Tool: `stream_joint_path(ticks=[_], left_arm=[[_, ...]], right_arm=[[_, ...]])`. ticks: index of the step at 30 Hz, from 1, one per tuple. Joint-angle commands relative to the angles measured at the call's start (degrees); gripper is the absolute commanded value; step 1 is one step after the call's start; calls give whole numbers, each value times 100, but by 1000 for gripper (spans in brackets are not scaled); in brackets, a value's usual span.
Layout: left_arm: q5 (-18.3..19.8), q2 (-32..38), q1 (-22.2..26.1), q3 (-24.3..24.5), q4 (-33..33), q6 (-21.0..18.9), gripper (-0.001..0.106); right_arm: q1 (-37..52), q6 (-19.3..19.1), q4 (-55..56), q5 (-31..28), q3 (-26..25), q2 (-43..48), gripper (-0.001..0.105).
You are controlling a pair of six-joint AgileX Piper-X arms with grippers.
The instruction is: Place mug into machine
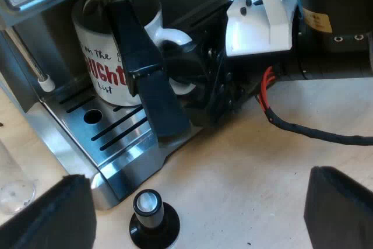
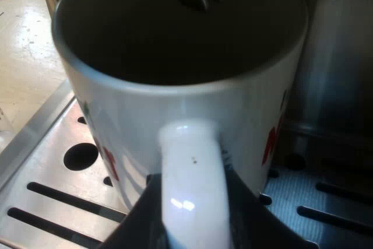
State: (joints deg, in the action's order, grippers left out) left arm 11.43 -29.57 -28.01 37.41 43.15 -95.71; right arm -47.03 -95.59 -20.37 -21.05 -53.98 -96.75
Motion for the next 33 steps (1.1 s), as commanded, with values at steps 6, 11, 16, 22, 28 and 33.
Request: stream_joint_path(ticks=[6, 11, 16, 22, 28, 33], left_arm=[[-5, 6, -27, 16, -64, -19, 79], [-5, 6, -27, 16, -64, -19, 79], [-5, 6, -27, 16, -64, -19, 79], [-5, 6, -27, 16, -64, -19, 79], [-5, 6, -27, 16, -64, -19, 79], [-5, 6, -27, 16, -64, -19, 79]], right_arm=[[0, -53, -125, -22, -90, 58, 59], [-56, -53, -125, -63, -90, 96, 59], [-194, -53, 240, -283, -90, 312, 59], [-209, -53, 1025, -588, -45, 679, 59], [-209, -38, 1609, -574, -45, 1177, 59], [-251, 149, 1998, -574, -45, 1559, 59]])
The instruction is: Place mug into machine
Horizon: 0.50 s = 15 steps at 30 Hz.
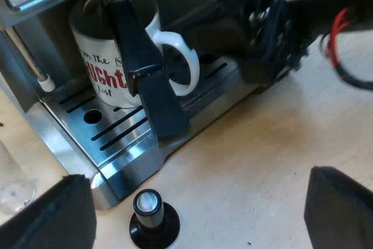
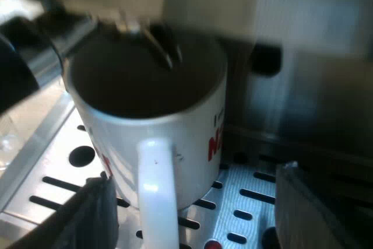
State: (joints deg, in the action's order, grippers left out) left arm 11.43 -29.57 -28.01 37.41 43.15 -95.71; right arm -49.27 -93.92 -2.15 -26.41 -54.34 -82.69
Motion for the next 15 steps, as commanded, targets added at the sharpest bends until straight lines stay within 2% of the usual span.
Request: stream_joint_path(ticks=[1, 15], left_arm=[[-5, 6, -27, 16, -64, -19, 79], [-5, 6, -27, 42, -142, -19, 79]], right_arm=[[-25, 0, 318, -38, -9, 295, 59], [-43, 46, 1533, 78, -9, 1404, 59]])
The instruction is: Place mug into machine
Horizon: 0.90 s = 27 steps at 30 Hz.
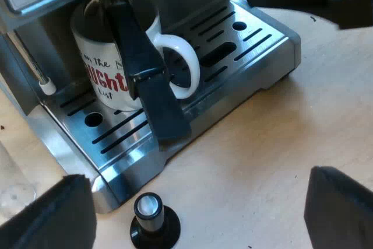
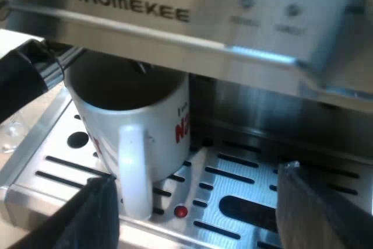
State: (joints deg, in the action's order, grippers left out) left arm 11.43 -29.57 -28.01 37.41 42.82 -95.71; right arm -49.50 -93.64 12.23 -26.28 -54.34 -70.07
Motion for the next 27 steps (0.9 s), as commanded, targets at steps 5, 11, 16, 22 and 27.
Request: stream_joint_path(ticks=[5, 11, 16, 22, 27], left_arm=[[-5, 188, -27, 44, -114, -19, 79], [-5, 664, -27, 44, -114, -19, 79], [-5, 1077, -27, 44, -114, -19, 79], [-5, 1405, -27, 44, -114, -19, 79], [-5, 1421, -27, 44, -114, -19, 79]], right_arm=[[-184, 138, 631, 436, -9, 678, 59], [-704, 138, 816, 422, -9, 963, 59], [-1158, 138, 814, 28, -9, 1039, 59], [-1486, 138, 771, -314, -9, 1038, 59], [-1487, 138, 471, -337, -9, 1038, 59]])
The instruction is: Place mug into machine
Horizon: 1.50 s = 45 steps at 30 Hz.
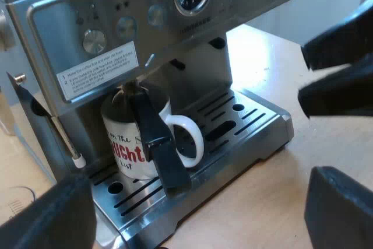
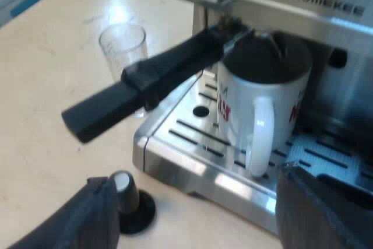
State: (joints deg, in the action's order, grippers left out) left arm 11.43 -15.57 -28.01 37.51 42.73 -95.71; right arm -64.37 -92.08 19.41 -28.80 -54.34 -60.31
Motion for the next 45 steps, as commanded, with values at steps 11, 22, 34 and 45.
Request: stream_joint_path(ticks=[11, 22, 34, 45], left_arm=[[-5, 21, -27, 33, -540, -19, 79], [-5, 21, -27, -3, -734, -19, 79], [-5, 21, -27, -3, -734, -19, 79], [-5, 21, -27, -3, -703, -19, 79]], right_arm=[[11, -65, -1019, -397, -9, 63, 0], [11, -464, -2004, -397, -9, -322, 0], [11, -584, -2698, -723, -63, -979, 0], [370, -584, -2730, -987, -535, -1613, 0]])
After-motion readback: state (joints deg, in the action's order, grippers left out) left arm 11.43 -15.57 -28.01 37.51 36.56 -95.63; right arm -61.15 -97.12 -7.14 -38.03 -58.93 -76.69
